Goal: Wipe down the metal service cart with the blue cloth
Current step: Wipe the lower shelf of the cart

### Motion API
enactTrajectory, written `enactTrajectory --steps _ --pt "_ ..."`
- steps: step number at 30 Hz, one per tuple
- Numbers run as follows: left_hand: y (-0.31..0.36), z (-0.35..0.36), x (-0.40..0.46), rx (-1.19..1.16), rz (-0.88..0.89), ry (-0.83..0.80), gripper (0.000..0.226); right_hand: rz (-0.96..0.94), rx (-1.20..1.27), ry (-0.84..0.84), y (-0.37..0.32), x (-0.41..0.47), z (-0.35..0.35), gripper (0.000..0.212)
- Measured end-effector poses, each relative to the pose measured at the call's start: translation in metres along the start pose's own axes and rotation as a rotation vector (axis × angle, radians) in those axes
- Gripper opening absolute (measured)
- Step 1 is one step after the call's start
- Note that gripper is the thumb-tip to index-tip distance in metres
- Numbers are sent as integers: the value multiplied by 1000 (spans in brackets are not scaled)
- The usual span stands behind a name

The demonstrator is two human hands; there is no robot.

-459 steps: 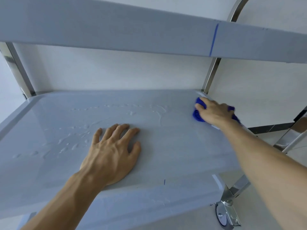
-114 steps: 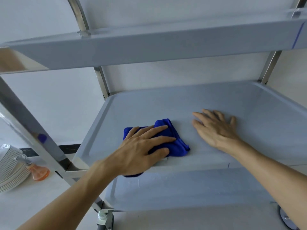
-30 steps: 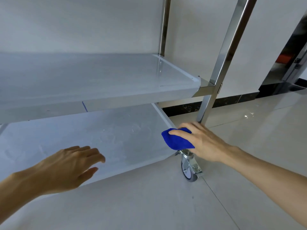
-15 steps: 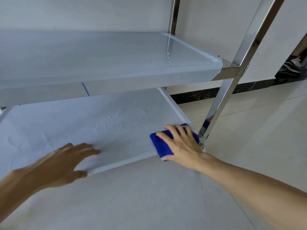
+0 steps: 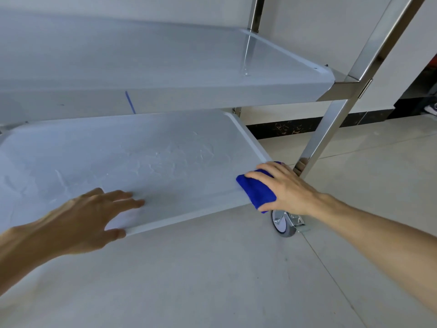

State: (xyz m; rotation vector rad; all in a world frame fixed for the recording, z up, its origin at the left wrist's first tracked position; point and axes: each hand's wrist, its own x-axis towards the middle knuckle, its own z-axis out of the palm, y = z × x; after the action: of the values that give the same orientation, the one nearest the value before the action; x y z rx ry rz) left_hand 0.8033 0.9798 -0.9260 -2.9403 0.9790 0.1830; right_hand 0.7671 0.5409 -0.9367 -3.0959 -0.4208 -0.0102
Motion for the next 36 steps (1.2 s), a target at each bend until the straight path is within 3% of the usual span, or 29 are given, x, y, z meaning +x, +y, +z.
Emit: enactTrajectory --steps 6,10,15,19,23,27,33,36 --pt "2 -2 1 26 -15 -12 70 -144 -123 74 -85 31 11 89" --pt "1 -6 1 46 -32 -32 70 -260 64 0 -147 57 16 86" --pt "1 -12 1 51 -7 -65 70 -317 192 -33 -108 53 -1 76" --pt "1 -17 4 24 17 -38 64 -124 183 -155 -48 36 -18 75" --pt "9 -21 8 -48 -41 36 61 271 -30 -279 -11 36 -37 74" --pt "11 -22 5 8 -18 45 52 534 34 17 -34 40 -10 67" --pt "-7 -27 -10 -33 -63 91 51 579 134 -2 -55 75 13 71" --pt "-21 -24 -18 -34 -114 99 59 476 249 8 -70 115 9 57"
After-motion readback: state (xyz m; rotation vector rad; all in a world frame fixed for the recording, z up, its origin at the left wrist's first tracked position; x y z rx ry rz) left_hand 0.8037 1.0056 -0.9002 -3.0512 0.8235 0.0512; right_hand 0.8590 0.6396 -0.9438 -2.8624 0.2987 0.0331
